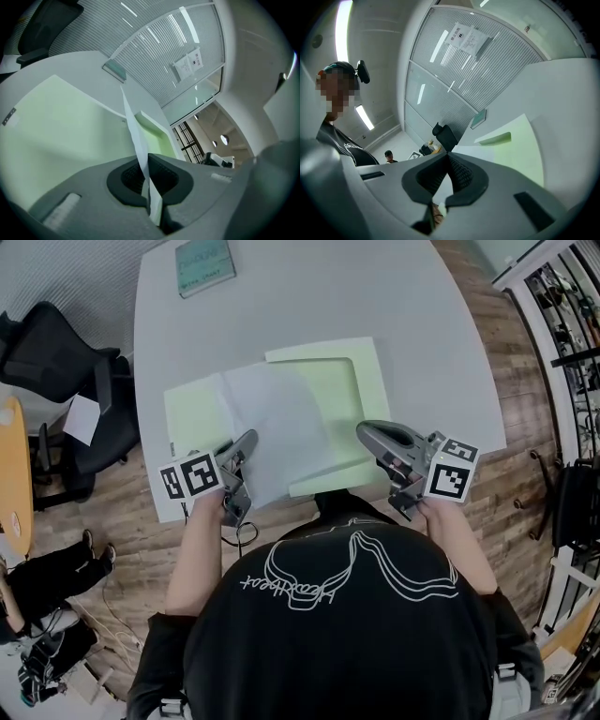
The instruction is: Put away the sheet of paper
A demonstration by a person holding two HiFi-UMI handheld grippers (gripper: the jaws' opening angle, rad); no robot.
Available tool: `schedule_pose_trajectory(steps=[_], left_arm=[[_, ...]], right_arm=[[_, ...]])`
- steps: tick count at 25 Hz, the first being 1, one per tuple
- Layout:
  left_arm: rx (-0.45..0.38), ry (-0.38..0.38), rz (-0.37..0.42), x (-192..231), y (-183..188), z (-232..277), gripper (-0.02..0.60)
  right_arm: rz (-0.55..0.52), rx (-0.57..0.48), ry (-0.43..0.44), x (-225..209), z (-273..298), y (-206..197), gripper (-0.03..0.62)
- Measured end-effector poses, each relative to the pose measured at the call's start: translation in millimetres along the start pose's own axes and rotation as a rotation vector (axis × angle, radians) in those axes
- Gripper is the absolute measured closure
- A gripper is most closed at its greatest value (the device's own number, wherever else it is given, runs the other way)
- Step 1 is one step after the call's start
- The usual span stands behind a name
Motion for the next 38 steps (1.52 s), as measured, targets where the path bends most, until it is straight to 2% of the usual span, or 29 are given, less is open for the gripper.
schedule_pose_trajectory(steps=[20,30,38], left_arm=[[0.061,0.004,-0.047,7.4,-6.7,57.2,0.569],[0.102,-0.059,-0.117,0.2,-14.8,91.2,0.569],[0.12,-0.08,-0.153,-2.3,-17.9,108.9,0.569]], right_arm=[[0.046,-0.043,-0.046,-20.4,-24.1,-0.5,0.585],[0.071,-0.065,-0.058,-28.2,-32.1,-3.0,0.585],[0.089,-0.073,-0.07,-32.9,-37.6,-7.4,0.585]])
Point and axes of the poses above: the fingertips, and each gripper's own axes: z forward along the fingers, x to its left, y out of its top, the point moved 7 cm from there along -z, backward along the fingers, and after that the axes turned 8 degrees about z, right-handed, at the moved point
